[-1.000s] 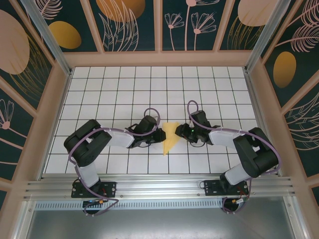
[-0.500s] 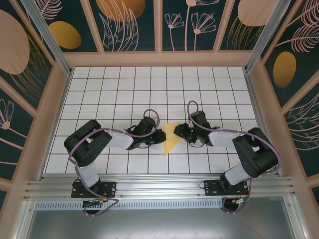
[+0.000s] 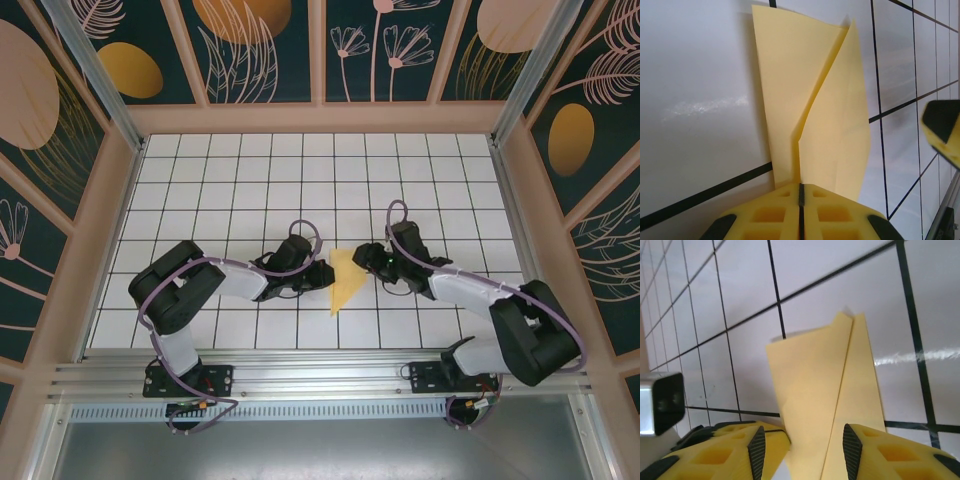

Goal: Fold a paper plane with a square sheet of paper (pick it up from the middle)
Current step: Turn over the square sheet of paper at the center of the table.

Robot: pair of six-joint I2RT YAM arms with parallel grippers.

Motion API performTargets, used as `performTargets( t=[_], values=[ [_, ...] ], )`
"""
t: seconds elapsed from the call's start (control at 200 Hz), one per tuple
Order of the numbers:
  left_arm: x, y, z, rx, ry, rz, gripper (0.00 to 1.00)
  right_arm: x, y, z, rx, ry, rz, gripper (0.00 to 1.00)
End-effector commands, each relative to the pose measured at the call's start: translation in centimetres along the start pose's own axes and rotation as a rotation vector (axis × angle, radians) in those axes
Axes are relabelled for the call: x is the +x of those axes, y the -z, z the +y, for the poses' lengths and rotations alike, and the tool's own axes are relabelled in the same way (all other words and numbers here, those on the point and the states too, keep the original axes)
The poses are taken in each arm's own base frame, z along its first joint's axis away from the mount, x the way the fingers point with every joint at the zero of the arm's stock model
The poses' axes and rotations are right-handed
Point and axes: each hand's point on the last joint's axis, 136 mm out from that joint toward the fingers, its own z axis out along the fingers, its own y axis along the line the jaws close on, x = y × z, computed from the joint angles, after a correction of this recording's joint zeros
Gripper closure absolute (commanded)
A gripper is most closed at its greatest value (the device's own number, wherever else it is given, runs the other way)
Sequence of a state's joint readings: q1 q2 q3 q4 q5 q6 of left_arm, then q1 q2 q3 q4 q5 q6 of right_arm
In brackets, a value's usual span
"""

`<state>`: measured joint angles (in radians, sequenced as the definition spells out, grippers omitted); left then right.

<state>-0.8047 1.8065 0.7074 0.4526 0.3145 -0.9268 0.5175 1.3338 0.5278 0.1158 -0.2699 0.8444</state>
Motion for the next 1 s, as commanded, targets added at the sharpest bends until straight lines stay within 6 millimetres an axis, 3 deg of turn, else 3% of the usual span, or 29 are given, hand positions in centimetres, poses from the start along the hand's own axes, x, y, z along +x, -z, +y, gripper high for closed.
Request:
performTargets(
  t=[0.0, 0.26, 0.53, 0.991],
  values=[
    [0.6, -0.4, 0.4, -0.002, 0.015, 0.019, 0.89, 1.1, -0.7, -2.4, 0.063, -0.012, 0.051, 0.52],
    [0.8, -0.4, 0.5, -0.005, 0.018, 0.027, 0.89, 3.3, -2.6, -3.2, 0.059, -0.019, 0.134, 0.53],
    [1.2, -0.7, 0.5, 0.008, 0.031, 0.042, 0.89, 5.0, -3.2, -1.4, -0.001, -0.002, 0.194, 0.55],
    [1.9, -0.8, -0.2, 0.045, 0.044, 0.056, 0.88, 4.7, -3.1, 0.9, -0.063, -0.009, 0.173, 0.56]
  ],
)
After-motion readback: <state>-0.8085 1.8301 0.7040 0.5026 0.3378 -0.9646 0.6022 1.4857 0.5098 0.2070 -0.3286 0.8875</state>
